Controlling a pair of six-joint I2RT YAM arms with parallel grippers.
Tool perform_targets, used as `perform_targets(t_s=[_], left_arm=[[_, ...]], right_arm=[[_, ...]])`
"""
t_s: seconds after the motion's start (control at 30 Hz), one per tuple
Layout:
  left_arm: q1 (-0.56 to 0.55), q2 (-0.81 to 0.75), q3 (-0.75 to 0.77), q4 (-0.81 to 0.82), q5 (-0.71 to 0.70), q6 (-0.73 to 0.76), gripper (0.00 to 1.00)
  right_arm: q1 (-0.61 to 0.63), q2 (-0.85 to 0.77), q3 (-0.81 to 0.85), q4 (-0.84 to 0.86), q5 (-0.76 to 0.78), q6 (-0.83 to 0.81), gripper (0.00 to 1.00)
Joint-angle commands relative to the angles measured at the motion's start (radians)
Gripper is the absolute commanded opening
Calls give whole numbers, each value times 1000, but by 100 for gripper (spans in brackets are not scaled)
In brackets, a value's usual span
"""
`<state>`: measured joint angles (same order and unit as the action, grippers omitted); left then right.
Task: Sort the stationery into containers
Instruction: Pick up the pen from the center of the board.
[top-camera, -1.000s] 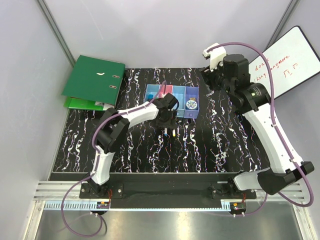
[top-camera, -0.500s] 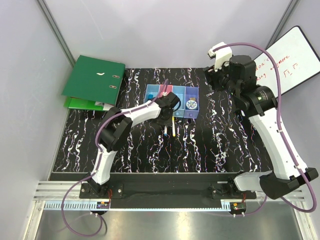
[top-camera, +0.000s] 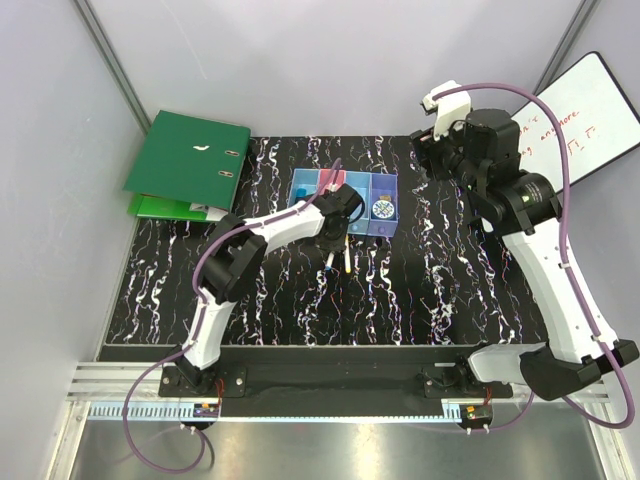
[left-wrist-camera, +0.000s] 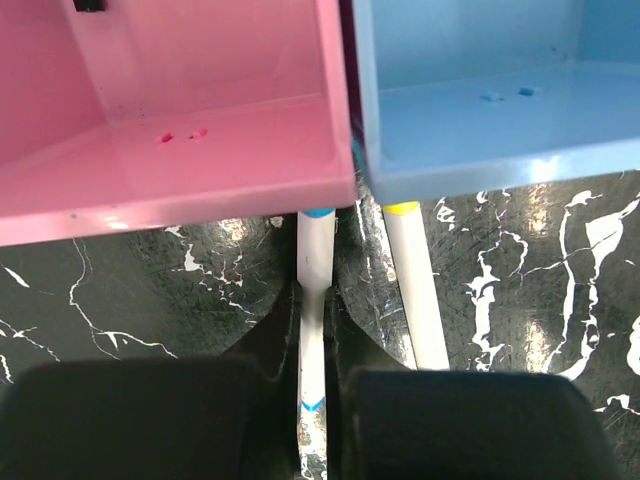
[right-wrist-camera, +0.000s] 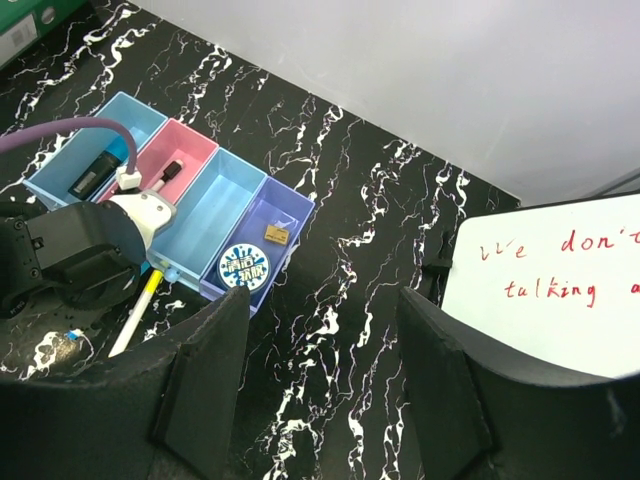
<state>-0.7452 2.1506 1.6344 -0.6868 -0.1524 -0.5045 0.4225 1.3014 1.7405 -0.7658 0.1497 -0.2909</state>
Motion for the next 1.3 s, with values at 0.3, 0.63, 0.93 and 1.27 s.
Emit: perform_targets(t_s=[0.3, 0.63, 0.93, 1.27], left_arm=[[-5, -161, -1, -31, 128, 14, 0], [-6, -230, 128, -59, 169, 15, 0], [64, -46, 454, -46, 83, 40, 0], [132, 166, 600, -4, 97, 47, 0]], right_arm=[[-10, -30, 37, 16, -15, 1, 68], [-11, -25, 37, 16, -6, -11, 68], [-18, -25, 31, 14, -9, -11, 68], [-42, -34, 5, 14, -12, -2, 68]])
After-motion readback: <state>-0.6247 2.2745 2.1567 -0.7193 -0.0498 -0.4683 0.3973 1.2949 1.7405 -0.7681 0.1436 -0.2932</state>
